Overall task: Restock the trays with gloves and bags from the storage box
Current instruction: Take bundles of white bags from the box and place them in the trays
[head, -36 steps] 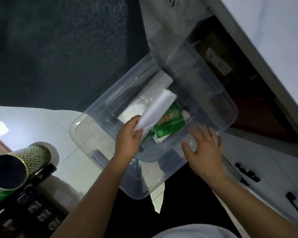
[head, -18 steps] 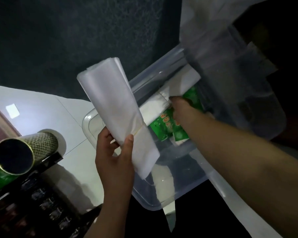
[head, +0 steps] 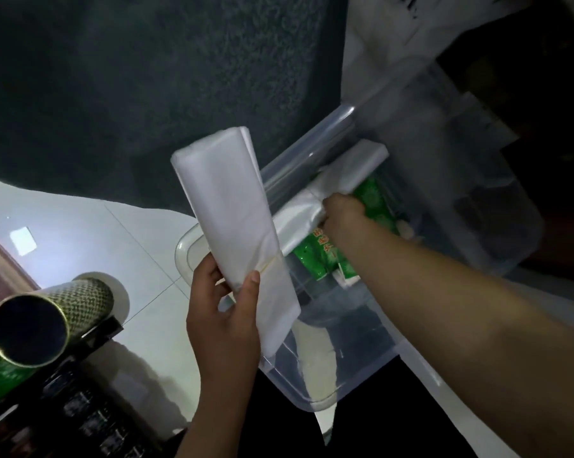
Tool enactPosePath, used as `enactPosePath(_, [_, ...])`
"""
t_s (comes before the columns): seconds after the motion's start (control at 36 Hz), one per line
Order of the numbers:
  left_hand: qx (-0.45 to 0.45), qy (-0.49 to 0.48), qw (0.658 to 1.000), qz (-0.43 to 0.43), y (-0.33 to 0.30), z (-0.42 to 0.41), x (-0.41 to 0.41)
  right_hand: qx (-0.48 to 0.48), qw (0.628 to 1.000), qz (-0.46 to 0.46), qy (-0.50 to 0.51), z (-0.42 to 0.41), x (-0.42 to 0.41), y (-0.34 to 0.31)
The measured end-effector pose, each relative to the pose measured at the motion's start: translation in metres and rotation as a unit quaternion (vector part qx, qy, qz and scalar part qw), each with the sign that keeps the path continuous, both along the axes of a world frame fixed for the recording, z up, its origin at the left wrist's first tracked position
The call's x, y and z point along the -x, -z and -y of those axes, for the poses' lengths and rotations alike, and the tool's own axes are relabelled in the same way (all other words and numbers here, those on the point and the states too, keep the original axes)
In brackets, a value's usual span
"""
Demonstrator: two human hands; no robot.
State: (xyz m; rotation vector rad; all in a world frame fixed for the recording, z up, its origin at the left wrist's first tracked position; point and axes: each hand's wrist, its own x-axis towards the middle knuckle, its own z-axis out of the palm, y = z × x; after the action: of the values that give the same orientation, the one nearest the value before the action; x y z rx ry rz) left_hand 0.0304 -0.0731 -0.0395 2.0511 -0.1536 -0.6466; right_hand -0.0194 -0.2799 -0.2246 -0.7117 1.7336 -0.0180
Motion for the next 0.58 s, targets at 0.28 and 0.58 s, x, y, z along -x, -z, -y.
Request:
enactPosePath(0.28, [0.045,0.095,0.992,-0.07,-0.055,0.008,-0.036,0.148,0.982,0.028,0.117,-0.047,0.084,-0.183])
enactPosePath(0.58, [0.098,0.25,0.958,-0.101,-0.121,0.03,-0.013,0.329,0.924,0.059,0.187,-0.131,0.195,-0.323])
